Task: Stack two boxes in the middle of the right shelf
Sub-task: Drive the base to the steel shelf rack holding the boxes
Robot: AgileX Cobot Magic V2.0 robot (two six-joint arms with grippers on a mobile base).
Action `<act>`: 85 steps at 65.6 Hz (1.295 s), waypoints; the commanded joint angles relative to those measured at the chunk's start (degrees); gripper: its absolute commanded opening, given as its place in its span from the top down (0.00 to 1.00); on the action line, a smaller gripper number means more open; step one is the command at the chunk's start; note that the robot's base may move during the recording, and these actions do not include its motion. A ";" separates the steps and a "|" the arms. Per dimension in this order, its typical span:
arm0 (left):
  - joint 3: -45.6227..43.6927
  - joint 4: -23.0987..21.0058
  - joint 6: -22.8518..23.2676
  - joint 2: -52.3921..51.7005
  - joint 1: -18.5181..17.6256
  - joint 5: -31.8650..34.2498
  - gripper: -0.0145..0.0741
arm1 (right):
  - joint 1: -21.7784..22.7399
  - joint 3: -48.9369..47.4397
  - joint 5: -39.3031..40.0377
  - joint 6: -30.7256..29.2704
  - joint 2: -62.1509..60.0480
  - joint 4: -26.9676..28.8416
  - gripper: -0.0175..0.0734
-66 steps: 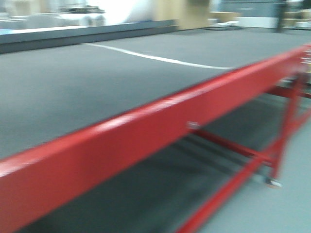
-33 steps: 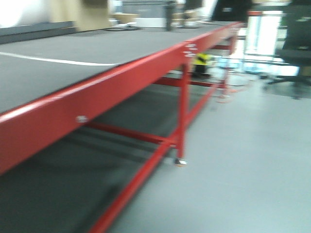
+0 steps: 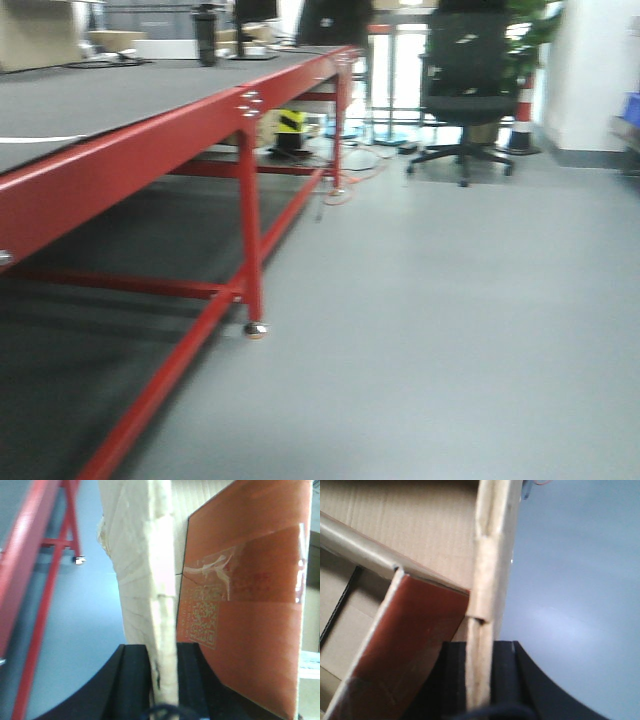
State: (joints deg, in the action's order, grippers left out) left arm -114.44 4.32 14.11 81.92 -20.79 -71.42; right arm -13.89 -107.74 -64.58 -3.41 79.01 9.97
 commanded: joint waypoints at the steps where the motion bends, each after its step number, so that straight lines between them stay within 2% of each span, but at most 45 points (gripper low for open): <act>1: -0.87 1.43 0.01 -0.69 0.39 1.92 0.96 | 0.56 -0.80 3.32 -0.71 -0.70 -1.53 0.98; 85: -0.87 1.43 0.01 -0.69 0.39 1.92 0.96 | 0.56 -0.80 3.32 -0.71 -0.73 -1.43 0.98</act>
State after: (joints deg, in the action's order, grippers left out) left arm -114.54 4.32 14.11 81.92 -20.79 -71.42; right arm -13.89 -107.74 -64.58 -3.41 79.01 9.97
